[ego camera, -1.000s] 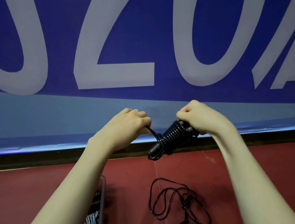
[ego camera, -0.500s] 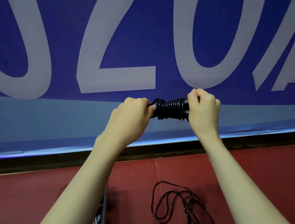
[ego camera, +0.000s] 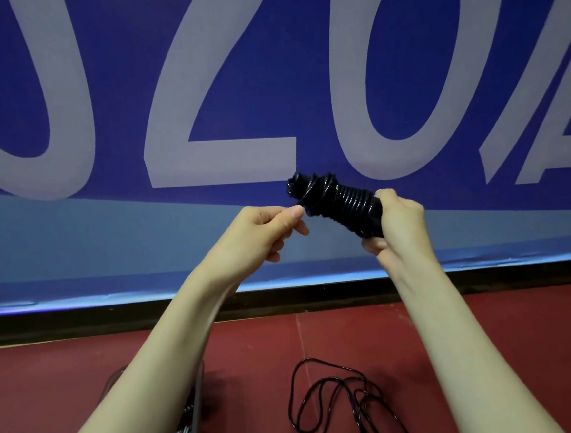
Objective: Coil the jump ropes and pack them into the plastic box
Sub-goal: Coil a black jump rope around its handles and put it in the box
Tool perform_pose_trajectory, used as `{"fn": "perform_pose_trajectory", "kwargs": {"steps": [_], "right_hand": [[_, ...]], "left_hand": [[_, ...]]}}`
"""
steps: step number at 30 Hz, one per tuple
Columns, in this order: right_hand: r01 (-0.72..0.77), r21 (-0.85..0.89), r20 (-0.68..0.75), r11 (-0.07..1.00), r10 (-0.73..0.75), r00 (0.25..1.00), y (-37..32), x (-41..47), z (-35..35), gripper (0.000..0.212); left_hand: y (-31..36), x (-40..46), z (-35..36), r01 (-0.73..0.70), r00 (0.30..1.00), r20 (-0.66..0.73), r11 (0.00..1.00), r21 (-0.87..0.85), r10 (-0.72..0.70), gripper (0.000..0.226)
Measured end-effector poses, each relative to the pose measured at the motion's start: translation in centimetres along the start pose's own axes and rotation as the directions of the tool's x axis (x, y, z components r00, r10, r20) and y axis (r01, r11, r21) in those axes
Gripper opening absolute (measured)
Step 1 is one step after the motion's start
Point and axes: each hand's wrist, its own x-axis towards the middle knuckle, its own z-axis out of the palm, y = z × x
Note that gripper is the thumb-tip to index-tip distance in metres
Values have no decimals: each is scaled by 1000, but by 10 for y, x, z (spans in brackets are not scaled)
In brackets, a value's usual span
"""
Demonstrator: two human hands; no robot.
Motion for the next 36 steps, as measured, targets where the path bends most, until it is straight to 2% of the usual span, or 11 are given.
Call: {"fn": "perform_pose_trajectory", "kwargs": {"steps": [3, 5, 7, 11, 15, 20, 24, 28, 29, 32, 36], "right_hand": [[-212, -56, 173, 976, 219, 960, 1, 0, -3, 26], [-295, -157, 303, 942, 331, 894, 5, 1, -7, 28], [-340, -203, 402, 918, 395, 826, 11, 3, -11, 30], [-375, -250, 510, 893, 451, 733, 18, 1, -13, 31], [-295, -262, 540, 919, 393, 744, 21, 3, -9, 40], [12, -300, 626, 954, 187, 757, 6, -12, -3, 62], [592, -517, 652, 618, -164, 740, 2, -24, 4, 74], [726, -668, 670, 166, -292, 683, 10, -30, 15, 89], [731, -659, 677, 179, -282, 680, 13, -29, 15, 90], [699, -530, 710, 480, -199, 675, 18, -25, 11, 85], [622, -430, 763, 654, -105, 638, 20, -23, 5, 83]], "left_hand": [[-2, -1, -3, -39, 999, -30, 996, 78, 42, 18], [-2, -2, -7, -81, 997, -7, 995, 51, 82, 36], [0, -3, -10, -127, 989, 79, 991, 50, 123, 52], [6, -5, -10, -245, 964, 139, 963, 111, 229, 36], [-2, -3, -13, -218, 974, -40, 972, 93, 222, 17], [-13, -1, -14, -24, 968, -249, 993, -119, -6, 18], [-6, -1, -9, -6, 948, -318, 993, -121, -33, 24], [-2, -1, -2, -42, 950, -310, 999, -33, 30, 21], [-2, -2, -1, -55, 952, -301, 998, 4, 54, 20], [-1, -4, -5, -85, 965, -247, 996, 30, 90, 14], [-4, -7, -16, -106, 986, -128, 994, 33, 109, 12]]}}
